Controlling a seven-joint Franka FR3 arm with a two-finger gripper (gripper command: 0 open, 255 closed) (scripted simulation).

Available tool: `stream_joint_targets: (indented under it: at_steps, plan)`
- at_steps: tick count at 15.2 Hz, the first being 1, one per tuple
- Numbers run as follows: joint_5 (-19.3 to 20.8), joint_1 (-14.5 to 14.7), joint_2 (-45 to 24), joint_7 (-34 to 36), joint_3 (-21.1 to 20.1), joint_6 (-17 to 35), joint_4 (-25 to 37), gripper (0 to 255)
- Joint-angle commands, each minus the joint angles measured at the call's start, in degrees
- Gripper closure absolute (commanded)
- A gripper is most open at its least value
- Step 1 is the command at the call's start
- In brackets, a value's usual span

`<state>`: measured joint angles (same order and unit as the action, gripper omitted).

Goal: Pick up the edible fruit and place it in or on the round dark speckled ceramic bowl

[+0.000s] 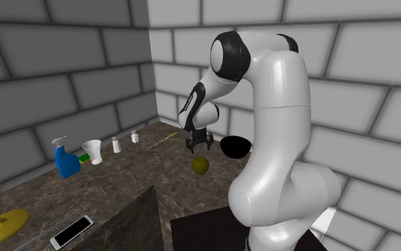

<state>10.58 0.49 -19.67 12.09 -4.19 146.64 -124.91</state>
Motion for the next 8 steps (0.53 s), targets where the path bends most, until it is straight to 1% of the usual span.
stream_joint_targets:
  at_steps: [1,6,8]
  plan:
    - [0.51,0.26,-1.91,0.51,0.26,1.09,0.82,0]
    - [1.47,0.52,-5.75,1.19,0.96,4.32,1.42,0]
    - [1.46,0.53,-5.75,1.19,0.96,4.32,1.42,0]
